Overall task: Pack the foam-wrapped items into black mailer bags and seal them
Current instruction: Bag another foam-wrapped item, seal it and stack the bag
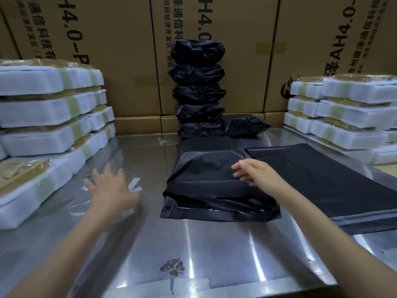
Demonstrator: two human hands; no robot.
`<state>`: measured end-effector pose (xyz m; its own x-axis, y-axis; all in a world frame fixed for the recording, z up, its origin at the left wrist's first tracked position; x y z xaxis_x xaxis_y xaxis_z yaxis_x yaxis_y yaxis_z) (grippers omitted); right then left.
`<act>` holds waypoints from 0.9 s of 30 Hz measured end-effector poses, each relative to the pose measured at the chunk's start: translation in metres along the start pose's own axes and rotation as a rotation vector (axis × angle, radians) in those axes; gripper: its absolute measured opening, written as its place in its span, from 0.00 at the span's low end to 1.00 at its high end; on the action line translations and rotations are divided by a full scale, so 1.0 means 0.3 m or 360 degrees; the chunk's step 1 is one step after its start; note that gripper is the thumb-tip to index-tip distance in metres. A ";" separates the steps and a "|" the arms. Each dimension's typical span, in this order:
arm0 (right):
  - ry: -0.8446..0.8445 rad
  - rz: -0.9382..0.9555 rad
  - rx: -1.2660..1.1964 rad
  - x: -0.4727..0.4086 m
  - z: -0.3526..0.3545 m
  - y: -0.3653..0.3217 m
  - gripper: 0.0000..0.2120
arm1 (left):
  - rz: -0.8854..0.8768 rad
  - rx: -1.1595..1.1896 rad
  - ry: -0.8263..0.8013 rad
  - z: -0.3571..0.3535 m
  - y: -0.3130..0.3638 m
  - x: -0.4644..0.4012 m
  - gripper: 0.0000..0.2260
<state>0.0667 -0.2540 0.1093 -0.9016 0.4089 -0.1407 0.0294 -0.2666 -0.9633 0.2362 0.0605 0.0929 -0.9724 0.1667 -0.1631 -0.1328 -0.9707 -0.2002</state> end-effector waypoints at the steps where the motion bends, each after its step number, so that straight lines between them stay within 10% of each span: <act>1: 0.0064 0.0123 0.0100 -0.011 0.042 0.006 0.11 | -0.0024 0.0024 0.0193 0.023 0.013 -0.002 0.33; 9: 0.0208 0.0417 0.1124 0.034 0.198 0.166 0.18 | -0.1205 -0.0072 0.1286 0.110 0.274 0.116 0.21; 20: -0.0045 0.0728 0.1670 0.010 0.146 0.131 0.32 | -0.1341 0.0762 0.0982 0.087 0.330 0.061 0.16; 27: 0.0231 0.0967 0.1169 0.030 0.142 0.078 0.23 | -0.1134 0.1106 0.0670 0.073 0.295 0.052 0.18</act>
<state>0.0407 -0.2938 0.0952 -0.7579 0.1116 -0.6427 0.1517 -0.9281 -0.3401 0.2051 -0.0265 0.0939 -0.5020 0.6495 -0.5711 -0.8505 -0.4905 0.1899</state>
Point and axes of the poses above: each hand's wrist, its own x-axis away from the middle knuckle, its own z-axis out of the back of the hand, y = z × x, the point moved 7 cm from there along -x, towards the middle knuckle, and after that the axes turned 13 degrees about -x, right-handed, at the moved point
